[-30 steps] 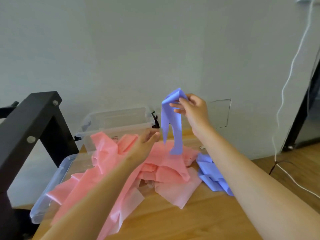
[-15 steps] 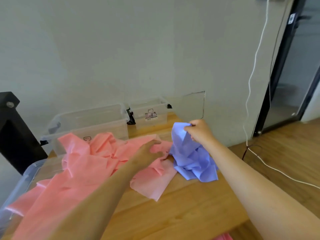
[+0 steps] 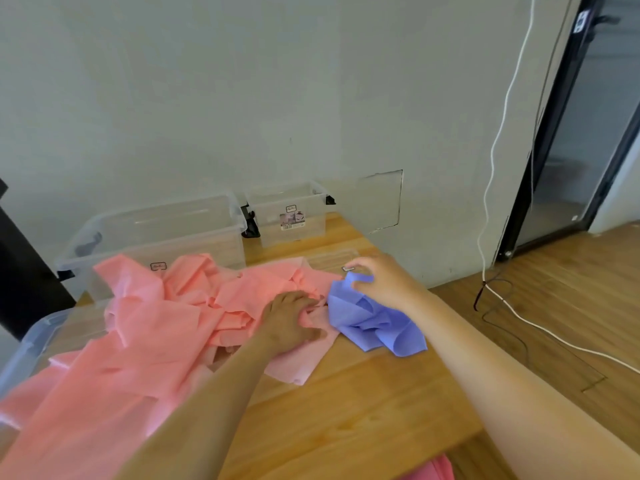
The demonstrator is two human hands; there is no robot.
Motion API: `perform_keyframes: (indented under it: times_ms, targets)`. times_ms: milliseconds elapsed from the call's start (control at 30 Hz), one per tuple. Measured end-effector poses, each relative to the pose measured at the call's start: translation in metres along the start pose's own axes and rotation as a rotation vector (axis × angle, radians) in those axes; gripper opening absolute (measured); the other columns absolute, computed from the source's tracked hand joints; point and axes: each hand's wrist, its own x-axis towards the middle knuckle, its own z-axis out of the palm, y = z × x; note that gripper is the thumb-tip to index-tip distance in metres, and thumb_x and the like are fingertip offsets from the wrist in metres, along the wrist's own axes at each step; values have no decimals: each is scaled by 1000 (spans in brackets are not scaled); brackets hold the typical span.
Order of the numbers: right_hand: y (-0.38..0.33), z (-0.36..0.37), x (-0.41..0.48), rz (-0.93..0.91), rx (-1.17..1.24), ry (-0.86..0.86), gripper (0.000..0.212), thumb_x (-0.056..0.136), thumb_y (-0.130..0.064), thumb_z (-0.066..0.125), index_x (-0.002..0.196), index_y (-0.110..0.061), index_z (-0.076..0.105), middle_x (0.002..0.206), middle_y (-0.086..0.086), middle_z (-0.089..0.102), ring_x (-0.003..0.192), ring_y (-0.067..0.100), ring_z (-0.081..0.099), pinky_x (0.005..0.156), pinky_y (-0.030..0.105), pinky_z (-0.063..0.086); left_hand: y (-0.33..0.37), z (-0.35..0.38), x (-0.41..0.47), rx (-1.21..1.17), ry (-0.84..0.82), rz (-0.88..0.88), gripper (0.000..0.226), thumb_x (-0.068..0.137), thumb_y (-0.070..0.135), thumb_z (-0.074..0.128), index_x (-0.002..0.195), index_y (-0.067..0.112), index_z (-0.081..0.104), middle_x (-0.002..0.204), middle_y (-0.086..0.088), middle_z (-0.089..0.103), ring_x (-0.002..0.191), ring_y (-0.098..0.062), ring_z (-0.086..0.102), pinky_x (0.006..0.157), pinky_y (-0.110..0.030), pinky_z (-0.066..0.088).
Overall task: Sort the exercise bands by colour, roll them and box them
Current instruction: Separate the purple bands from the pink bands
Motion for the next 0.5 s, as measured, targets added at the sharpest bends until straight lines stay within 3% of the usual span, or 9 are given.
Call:
perform_keyframes:
  times_ms: [67, 133, 200, 267, 300, 400, 500]
  targets:
    - [-3, 16, -7, -85, -35, -129, 40, 88, -22, 67, 128, -25, 61, 141, -4, 49, 138, 15, 32, 105, 28, 31, -5, 2, 2, -14, 112, 16, 60, 77, 50, 74, 130, 29, 57, 145, 9, 39, 136, -17, 27, 106, -26, 18]
    - [2, 31, -10, -99, -104, -200, 42, 84, -31, 71, 125, -31, 62, 142, -8, 46, 138, 13, 28, 105, 35, 31, -8, 3, 4, -7, 196, 26, 36, 83, 37, 73, 115, 24, 64, 134, 9, 49, 127, -18, 35, 93, -24, 21]
    - [8, 41, -12, -102, -157, -194, 29, 80, -34, 71, 109, -34, 68, 123, -11, 56, 123, 13, 39, 93, 33, 36, -8, 2, 3, 14, 233, 40, 20, 85, 30, 70, 103, 22, 67, 123, 7, 56, 119, -20, 42, 83, -25, 22]
    - [10, 44, -14, -78, -168, -156, 9, 77, -33, 68, 78, -40, 63, 90, -15, 57, 100, 15, 50, 77, 30, 39, -10, -1, 1, -30, 250, 33, 10, 87, 23, 68, 97, 21, 67, 113, 2, 61, 110, -22, 47, 83, -27, 27]
    - [12, 45, -15, -54, -161, -128, 6, 74, -32, 66, 73, -36, 62, 83, -13, 59, 92, 17, 55, 72, 32, 43, -11, -6, -1, -101, 261, 27, 6, 86, 19, 68, 91, 22, 66, 106, -1, 64, 105, -23, 51, 82, -28, 32]
    - [16, 46, -13, -23, -96, -40, 26, 73, -24, 68, 96, -14, 70, 101, 2, 69, 99, 20, 63, 84, 39, 50, -16, -37, -13, -332, 368, -40, 14, 87, 9, 65, 78, 20, 61, 84, 1, 63, 81, -15, 54, 63, -16, 38]
    - [1, 44, -9, -34, 49, 19, 37, 83, -26, 69, 119, -19, 64, 122, 2, 61, 118, 18, 54, 98, 36, 43, -30, -84, -31, -427, 519, -126, 16, 88, 11, 67, 75, 17, 60, 79, 4, 61, 74, -13, 53, 61, -13, 39]
